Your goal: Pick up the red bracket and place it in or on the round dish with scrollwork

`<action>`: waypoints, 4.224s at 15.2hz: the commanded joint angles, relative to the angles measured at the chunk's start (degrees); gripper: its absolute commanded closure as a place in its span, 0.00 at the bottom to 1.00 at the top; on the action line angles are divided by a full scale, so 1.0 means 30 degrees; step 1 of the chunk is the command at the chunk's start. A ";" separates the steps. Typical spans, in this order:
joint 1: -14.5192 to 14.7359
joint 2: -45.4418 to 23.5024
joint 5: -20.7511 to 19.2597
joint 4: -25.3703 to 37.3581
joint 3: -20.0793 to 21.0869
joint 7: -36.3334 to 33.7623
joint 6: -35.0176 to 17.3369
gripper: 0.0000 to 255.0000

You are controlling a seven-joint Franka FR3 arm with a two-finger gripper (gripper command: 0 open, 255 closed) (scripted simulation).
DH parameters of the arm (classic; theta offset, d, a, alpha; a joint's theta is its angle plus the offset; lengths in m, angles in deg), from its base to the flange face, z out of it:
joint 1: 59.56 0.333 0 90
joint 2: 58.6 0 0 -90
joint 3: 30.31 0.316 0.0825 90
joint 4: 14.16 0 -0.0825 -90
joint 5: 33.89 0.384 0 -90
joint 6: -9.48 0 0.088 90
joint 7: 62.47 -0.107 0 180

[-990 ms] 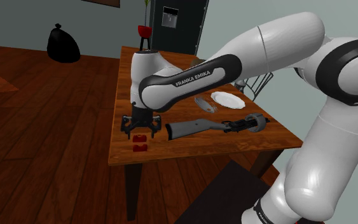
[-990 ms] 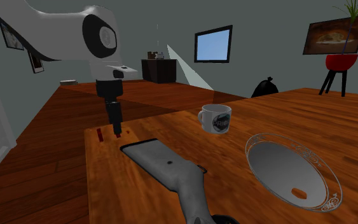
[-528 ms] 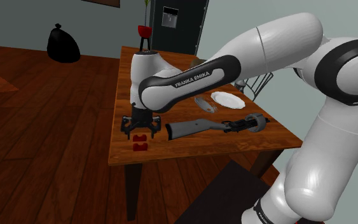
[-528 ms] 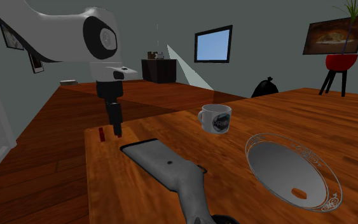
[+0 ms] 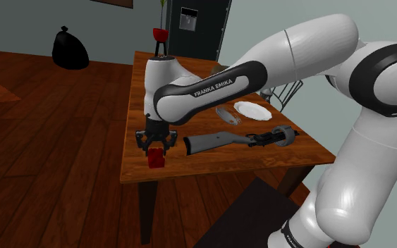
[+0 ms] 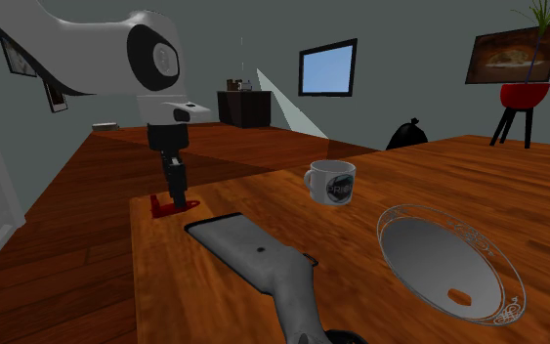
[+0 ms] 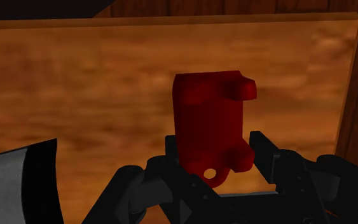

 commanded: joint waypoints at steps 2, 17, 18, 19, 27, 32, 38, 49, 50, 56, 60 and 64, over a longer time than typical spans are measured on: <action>-0.0024 -0.0009 0.0000 -0.0020 -0.0021 0.0024 -0.0003 1.00; -0.0131 0.1484 0.0637 0.2203 0.0025 0.0462 0.3620 1.00; -0.0135 0.1552 0.0664 0.2385 0.0024 0.0480 0.3866 1.00; -0.0139 0.1615 0.0688 0.2572 0.0023 0.0497 0.4112 1.00; -0.0161 0.1975 0.0824 0.4226 0.0013 0.0591 0.6105 1.00; -0.0166 0.2060 0.0855 0.5414 0.0011 0.0612 0.7372 1.00; -0.1105 0.3004 0.1148 0.4818 -0.0922 0.2548 0.7679 1.00; -0.3483 0.3932 0.1198 0.4053 -0.3631 0.7650 0.7858 1.00; -0.3693 0.3899 0.1173 0.4117 -0.3876 0.8099 0.7892 1.00; -0.4954 0.3307 0.1018 0.4968 -0.5299 1.0744 0.8165 1.00; -0.5788 0.2541 0.0960 0.5996 -0.6200 1.2466 0.8430 1.00; -0.6648 0.1478 0.0981 0.7419 -0.7027 1.4156 0.8792 1.00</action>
